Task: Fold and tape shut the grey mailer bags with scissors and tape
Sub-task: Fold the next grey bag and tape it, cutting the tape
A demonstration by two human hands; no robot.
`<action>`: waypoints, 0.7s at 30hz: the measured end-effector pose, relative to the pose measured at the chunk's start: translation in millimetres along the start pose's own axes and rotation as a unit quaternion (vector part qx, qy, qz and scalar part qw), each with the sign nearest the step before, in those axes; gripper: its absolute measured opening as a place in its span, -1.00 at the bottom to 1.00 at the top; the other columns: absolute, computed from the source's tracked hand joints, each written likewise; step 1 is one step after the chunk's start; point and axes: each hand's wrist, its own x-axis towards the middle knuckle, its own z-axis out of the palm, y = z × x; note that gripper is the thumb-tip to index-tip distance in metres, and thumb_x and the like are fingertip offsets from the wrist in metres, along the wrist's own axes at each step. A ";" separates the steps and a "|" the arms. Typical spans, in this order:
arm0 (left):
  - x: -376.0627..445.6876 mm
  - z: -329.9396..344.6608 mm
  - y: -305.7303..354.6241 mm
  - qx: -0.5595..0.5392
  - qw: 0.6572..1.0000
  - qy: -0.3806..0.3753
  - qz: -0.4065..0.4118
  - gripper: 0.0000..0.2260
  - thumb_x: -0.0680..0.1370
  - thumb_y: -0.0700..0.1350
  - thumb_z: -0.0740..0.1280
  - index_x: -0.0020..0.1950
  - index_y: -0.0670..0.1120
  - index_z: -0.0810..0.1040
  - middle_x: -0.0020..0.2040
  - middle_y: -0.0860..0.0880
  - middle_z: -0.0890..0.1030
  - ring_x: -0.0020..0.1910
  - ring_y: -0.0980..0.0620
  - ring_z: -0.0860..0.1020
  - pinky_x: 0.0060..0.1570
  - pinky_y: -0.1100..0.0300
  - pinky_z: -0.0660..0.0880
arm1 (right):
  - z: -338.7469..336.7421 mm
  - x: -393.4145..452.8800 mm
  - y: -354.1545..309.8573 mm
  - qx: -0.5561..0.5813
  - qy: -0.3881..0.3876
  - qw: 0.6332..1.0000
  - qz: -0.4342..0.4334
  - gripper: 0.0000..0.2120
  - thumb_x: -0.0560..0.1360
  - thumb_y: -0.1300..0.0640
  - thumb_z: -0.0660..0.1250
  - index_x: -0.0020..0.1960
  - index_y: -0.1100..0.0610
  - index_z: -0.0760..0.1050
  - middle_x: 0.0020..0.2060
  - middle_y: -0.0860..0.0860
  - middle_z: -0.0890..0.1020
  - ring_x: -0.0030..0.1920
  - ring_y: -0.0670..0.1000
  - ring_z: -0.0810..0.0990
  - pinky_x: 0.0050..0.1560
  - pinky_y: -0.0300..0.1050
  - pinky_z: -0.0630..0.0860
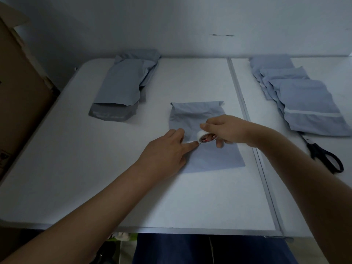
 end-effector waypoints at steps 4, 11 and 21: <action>-0.3 -1.8 0.6 -0.007 1.000 -0.008 -0.004 -0.53 0.54 -0.06 0.26 0.46 0.12 0.35 0.02 -0.07 0.39 -0.01 -0.03 0.41 -0.37 0.16 0.30 | 4.3 1.5 3.7 0.032 0.013 0.999 -0.022 -0.62 0.58 -0.15 0.22 -0.12 0.17 0.53 -0.25 0.02 0.64 -0.37 -0.06 0.56 -0.30 -0.22 0.42; -0.6 -4.5 3.7 -0.014 1.000 -0.012 -0.022 -0.55 0.56 -0.05 0.24 0.46 0.11 0.36 0.05 -0.07 0.39 0.04 -0.03 0.41 -0.36 0.17 0.26 | 7.2 2.4 10.0 0.039 0.054 0.997 -0.032 -0.61 0.51 -0.16 0.32 -0.32 0.11 0.42 -0.45 -0.01 0.47 -0.45 -0.06 0.40 -0.30 -0.17 0.37; -1.1 -4.5 3.3 -0.019 0.999 -0.017 -0.030 -0.56 0.58 -0.02 0.22 0.48 0.15 0.32 0.07 -0.06 0.37 0.08 -0.02 0.39 -0.33 0.16 0.30 | 3.0 1.7 11.4 -0.025 0.073 0.997 -0.022 -0.57 0.52 -0.12 0.32 -0.38 0.11 0.31 -0.49 -0.05 0.37 -0.44 -0.09 0.33 -0.31 -0.17 0.29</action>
